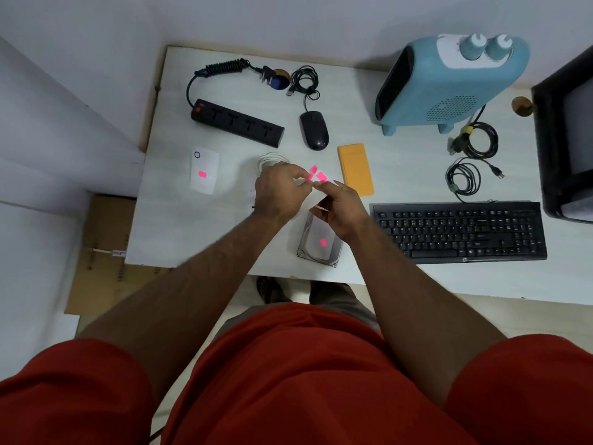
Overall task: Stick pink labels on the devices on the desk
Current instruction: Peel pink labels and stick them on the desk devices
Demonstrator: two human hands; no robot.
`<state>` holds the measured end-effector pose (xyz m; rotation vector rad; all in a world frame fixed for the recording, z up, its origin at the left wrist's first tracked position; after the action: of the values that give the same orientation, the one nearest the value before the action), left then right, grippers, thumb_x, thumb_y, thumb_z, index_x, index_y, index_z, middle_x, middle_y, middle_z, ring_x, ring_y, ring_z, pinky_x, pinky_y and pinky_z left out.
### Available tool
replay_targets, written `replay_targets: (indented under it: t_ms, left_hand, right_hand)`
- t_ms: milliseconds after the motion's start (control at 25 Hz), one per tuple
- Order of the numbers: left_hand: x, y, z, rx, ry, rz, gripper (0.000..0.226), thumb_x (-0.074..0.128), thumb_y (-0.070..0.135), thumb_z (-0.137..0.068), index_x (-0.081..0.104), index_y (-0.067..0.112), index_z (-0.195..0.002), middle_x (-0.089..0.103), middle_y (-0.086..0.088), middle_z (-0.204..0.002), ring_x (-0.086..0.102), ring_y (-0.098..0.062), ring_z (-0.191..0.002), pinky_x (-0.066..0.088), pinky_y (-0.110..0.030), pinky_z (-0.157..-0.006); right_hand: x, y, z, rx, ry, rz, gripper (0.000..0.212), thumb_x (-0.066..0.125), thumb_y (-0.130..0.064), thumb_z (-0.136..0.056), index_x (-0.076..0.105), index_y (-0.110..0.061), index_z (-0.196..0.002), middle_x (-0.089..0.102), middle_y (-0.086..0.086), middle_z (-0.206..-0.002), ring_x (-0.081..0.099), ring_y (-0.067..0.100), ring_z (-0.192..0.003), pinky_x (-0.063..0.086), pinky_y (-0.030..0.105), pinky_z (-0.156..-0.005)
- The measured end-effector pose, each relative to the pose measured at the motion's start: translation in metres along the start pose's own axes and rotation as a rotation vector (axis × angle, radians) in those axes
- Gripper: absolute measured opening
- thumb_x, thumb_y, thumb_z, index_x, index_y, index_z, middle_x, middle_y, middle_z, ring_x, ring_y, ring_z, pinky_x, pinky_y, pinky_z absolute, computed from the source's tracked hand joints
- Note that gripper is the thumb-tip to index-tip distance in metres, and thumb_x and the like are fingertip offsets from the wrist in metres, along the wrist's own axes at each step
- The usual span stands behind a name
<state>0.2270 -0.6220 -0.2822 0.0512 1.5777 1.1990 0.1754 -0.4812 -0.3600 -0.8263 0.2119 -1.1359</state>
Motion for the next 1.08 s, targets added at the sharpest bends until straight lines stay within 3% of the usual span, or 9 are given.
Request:
replay_targets:
  t_ms: [160, 360, 680, 800, 920, 1080]
  left_hand:
    - [0.015, 0.002, -0.008, -0.025, -0.039, -0.021, 0.021, 0.066, 0.031, -0.085, 0.077, 0.019, -0.098, 0.076, 0.002, -0.099, 0.068, -0.015, -0.092, 0.056, -0.036, -0.081]
    - [0.026, 0.005, -0.015, -0.051, -0.049, 0.024, 0.021, 0.064, 0.027, -0.083, 0.077, 0.013, -0.090, 0.076, -0.003, -0.090, 0.068, -0.018, -0.084, 0.056, -0.037, -0.074]
    - [0.036, 0.007, -0.018, 0.009, -0.022, -0.042, 0.035, 0.061, 0.046, -0.080, 0.075, 0.017, -0.094, 0.074, -0.001, -0.094, 0.066, -0.019, -0.088, 0.055, -0.040, -0.076]
    - [0.036, 0.010, -0.022, 0.037, -0.010, -0.083, 0.038, 0.060, 0.050, -0.079, 0.075, 0.018, -0.094, 0.074, -0.001, -0.094, 0.065, -0.021, -0.089, 0.054, -0.040, -0.075]
    - [0.028, 0.013, -0.024, 0.038, 0.063, -0.051, 0.040, 0.054, 0.053, -0.078, 0.075, 0.020, -0.087, 0.074, 0.001, -0.089, 0.065, -0.021, -0.088, 0.052, -0.039, -0.073]
    - [0.027, 0.010, -0.033, -0.010, 0.095, -0.010, 0.032, 0.059, 0.050, -0.078, 0.075, 0.023, -0.085, 0.073, 0.004, -0.089, 0.065, -0.019, -0.089, 0.052, -0.041, -0.076]
  right_hand:
    - [-0.010, -0.002, -0.008, 0.018, -0.012, 0.047, 0.008, 0.066, -0.016, -0.092, 0.070, -0.011, -0.097, 0.066, 0.017, -0.096, 0.063, 0.028, -0.091, 0.055, 0.034, -0.080]
    - [-0.016, -0.011, -0.015, 0.002, -0.002, 0.038, 0.010, 0.059, -0.010, -0.096, 0.068, -0.010, -0.099, 0.070, 0.010, -0.090, 0.069, 0.022, -0.082, 0.059, 0.031, -0.072]
    - [-0.022, -0.008, -0.031, 0.025, 0.033, 0.020, 0.018, 0.059, -0.012, -0.096, 0.068, -0.002, -0.107, 0.071, 0.018, -0.096, 0.071, 0.032, -0.085, 0.059, 0.053, -0.089]
    - [-0.021, -0.010, -0.031, 0.012, 0.031, 0.037, 0.026, 0.060, -0.016, -0.097, 0.068, -0.001, -0.117, 0.071, 0.017, -0.098, 0.071, 0.030, -0.085, 0.062, 0.047, -0.081]
    - [-0.016, -0.019, -0.026, -0.030, 0.016, 0.081, 0.022, 0.062, -0.022, -0.098, 0.072, -0.004, -0.107, 0.073, 0.012, -0.089, 0.071, 0.027, -0.079, 0.062, 0.040, -0.070]
    - [-0.013, -0.026, -0.026, -0.075, 0.031, 0.166, 0.029, 0.060, -0.028, -0.100, 0.073, -0.003, -0.107, 0.072, 0.014, -0.091, 0.072, 0.029, -0.079, 0.063, 0.051, -0.076]
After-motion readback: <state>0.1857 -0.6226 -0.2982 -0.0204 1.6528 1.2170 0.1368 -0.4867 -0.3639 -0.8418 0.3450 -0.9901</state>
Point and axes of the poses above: each hand's wrist, its own z-axis away from the middle knuckle, its own x-axis out of the palm, y = z × x, the point moved 10 cm from there along -z, towards the middle knuckle
